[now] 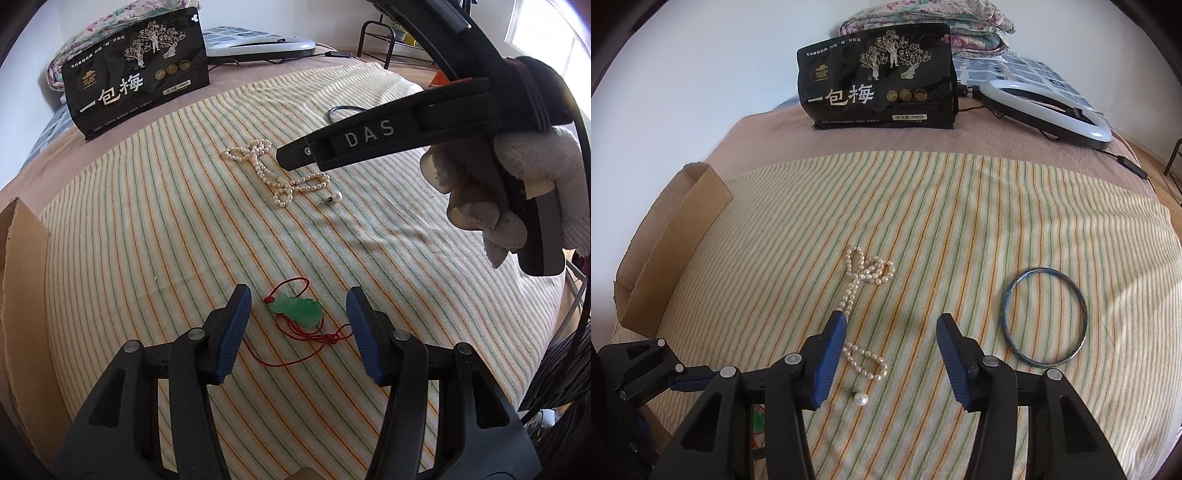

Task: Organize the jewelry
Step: 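Grasp the green jade pendant with the left tool while the right tool grasps the pearl necklace, then carry the jade pendant and pearl necklace with both tools over the box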

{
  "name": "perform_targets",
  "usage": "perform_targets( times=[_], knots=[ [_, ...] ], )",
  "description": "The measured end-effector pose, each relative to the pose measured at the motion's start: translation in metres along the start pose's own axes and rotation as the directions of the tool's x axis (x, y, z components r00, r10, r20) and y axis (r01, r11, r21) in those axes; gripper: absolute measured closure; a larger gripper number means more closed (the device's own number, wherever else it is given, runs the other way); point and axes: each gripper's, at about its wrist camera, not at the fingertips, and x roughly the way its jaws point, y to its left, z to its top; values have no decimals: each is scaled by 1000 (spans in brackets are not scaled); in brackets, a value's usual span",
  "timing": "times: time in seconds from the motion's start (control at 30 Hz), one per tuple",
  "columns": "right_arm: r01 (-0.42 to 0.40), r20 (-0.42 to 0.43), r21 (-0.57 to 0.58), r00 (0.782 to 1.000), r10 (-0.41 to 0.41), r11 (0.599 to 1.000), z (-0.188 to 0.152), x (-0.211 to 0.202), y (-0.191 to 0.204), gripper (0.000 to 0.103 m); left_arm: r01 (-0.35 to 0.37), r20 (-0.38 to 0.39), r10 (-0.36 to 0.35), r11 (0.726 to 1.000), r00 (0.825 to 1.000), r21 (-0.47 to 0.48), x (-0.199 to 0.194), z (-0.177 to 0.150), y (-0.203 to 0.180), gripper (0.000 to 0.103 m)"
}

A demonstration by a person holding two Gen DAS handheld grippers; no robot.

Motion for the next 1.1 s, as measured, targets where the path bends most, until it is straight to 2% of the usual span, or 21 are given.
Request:
perform_targets(
  times=[0.27, 0.5, 0.67, 0.8, 0.9, 0.93, 1.1],
  knots=[
    [-14, -14, -10, 1000, 14, 1000, 3, 10, 6, 55, -32, 15, 31, 998, 999, 58, 6, -5, -2, 69],
    [-8, -19, -41, 1000, 7, 999, 7, 19, 17, 55, -28, 25, 27, 998, 999, 63, 5, -7, 0, 71],
    [30, -19, -87, 999, -32, 996, 11, 26, 27, 57, -25, 25, 24, 998, 999, 55, 5, -7, 3, 71],
    [106, -16, -175, 994, -110, 979, 13, 35, 40, 67, -23, 25, 22, 999, 999, 48, 5, -7, 3, 71],
    [113, -14, -196, 993, -118, 974, 14, 36, 42, 86, -13, 24, 12, 999, 1000, 35, 6, -7, 5, 71],
    [111, -14, -192, 993, -116, 975, 15, 36, 42, 96, -8, 23, 8, 1000, 1000, 28, 5, -7, 6, 71],
    [103, -7, -173, 994, -106, 980, 15, 34, 38, 98, 2, 24, -3, 1000, 1000, 4, 3, -7, 12, 72]
  ],
)
